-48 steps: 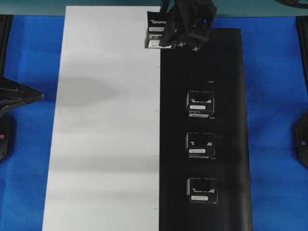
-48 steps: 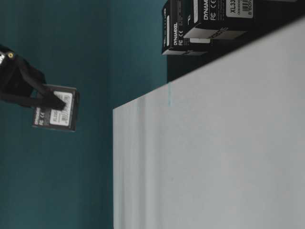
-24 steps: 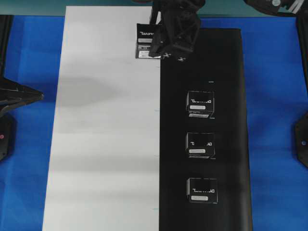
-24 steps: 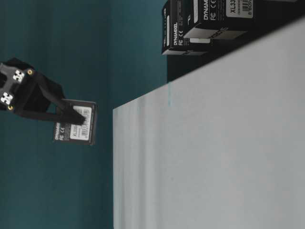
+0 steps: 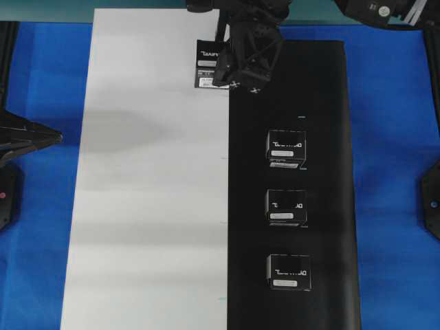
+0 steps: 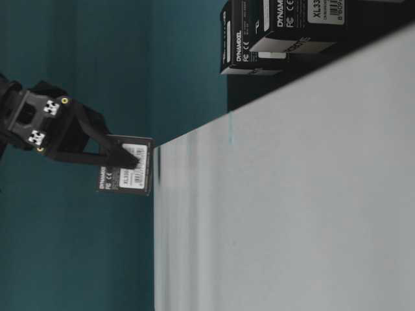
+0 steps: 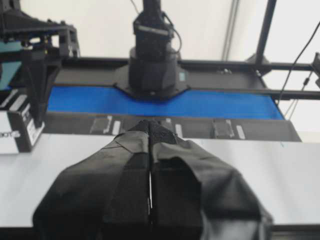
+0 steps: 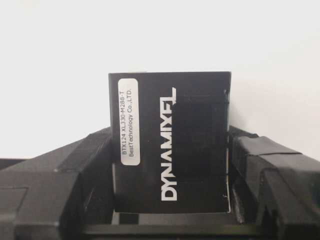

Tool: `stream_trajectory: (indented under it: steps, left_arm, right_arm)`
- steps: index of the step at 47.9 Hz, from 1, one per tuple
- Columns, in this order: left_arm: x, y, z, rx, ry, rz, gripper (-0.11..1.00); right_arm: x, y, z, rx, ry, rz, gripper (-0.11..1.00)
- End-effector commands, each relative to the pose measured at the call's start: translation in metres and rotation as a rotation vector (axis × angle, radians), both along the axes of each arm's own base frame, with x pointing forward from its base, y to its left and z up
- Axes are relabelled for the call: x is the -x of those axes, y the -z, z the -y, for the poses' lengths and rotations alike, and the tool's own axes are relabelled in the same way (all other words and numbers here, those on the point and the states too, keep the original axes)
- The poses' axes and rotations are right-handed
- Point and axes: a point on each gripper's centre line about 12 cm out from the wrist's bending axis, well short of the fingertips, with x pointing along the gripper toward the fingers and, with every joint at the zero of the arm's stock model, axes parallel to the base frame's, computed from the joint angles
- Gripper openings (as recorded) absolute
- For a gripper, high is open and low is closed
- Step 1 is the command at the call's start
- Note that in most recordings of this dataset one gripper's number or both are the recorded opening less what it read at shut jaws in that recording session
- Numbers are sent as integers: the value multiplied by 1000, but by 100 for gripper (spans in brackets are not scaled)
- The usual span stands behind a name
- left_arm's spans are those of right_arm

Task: Place the box from the black base onto the white base.
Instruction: 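Lower the held box onto the white base near its right edge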

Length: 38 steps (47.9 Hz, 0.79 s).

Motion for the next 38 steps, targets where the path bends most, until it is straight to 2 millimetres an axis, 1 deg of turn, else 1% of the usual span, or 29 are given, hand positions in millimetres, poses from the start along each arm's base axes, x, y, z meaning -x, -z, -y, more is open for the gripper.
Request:
stream_trajectory:
  steps: [1,10,22,34,36,38]
  left_arm:
    - [-2,-8,0,-3,-2,17,-6]
    - [-2,-8,0,-3,-2,17,-6]
    - [-3,-7,0,-3,-2,12,-6]
    - [-3,-7,0,-3,-2,12,-6]
    - [-3,-7,0,-3,-2,11,-6]
    - [-3,-7,0,-3,0,11,-6]
  right_arm:
    - [-5,2,-4,4,-3,14,57]
    - [-8,5,-8,1,-10,10,57]
    - [-12,15,-11,-3,-24,-17,57]
    - [-12,15,-10,6,-21,-15,56]
    - [-11,16,-10,3,-21,-18,57]
    - [-12,15,-11,4,-22,-16,61]
